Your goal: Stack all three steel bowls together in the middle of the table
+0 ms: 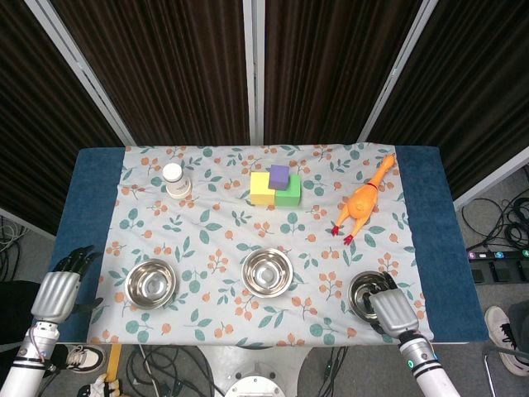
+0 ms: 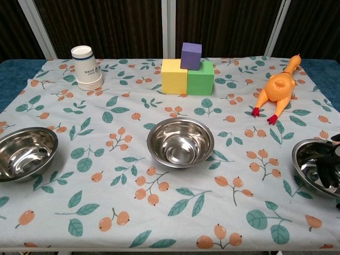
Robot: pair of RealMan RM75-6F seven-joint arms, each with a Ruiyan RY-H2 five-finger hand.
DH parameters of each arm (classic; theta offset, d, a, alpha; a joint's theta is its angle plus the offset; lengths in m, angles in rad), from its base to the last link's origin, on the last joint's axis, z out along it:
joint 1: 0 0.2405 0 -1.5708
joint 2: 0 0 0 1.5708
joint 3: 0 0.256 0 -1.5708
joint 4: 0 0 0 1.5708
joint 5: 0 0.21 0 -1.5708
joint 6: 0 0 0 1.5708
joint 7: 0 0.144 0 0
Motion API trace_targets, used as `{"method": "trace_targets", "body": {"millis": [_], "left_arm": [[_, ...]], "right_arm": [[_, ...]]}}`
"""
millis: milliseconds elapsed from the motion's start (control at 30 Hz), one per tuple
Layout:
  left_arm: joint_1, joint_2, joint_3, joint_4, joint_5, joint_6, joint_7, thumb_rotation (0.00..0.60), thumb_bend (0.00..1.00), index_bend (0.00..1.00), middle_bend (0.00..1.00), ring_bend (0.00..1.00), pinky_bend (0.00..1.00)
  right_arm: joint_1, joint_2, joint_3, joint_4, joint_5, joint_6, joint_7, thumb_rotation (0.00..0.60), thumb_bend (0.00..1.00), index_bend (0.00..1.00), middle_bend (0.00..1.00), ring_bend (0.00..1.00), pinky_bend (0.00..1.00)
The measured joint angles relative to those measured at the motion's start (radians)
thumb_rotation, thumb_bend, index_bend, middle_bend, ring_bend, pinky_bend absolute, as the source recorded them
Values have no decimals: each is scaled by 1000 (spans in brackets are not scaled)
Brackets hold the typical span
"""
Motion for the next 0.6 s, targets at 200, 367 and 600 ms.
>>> {"method": "trace_targets", "body": {"millis": [200, 367, 600], "left_arm": [[2, 1, 1, 2, -2, 0, -6, 600, 86, 214, 205, 126, 232], [1, 1, 1, 1, 0, 0, -8, 600, 87, 214, 205, 126, 232], [-1, 2, 0, -2, -1, -1, -8, 600, 86, 214, 205, 126, 232]], "right_arm": [[5, -20, 8, 17, 24, -7, -16, 600, 255, 655, 588, 331, 65], [9, -21, 11, 14, 31, -8, -19, 600, 302, 702, 615, 363, 79], [9, -23, 12, 15, 26, 0, -16, 600, 321, 733, 633, 373, 83]]}}
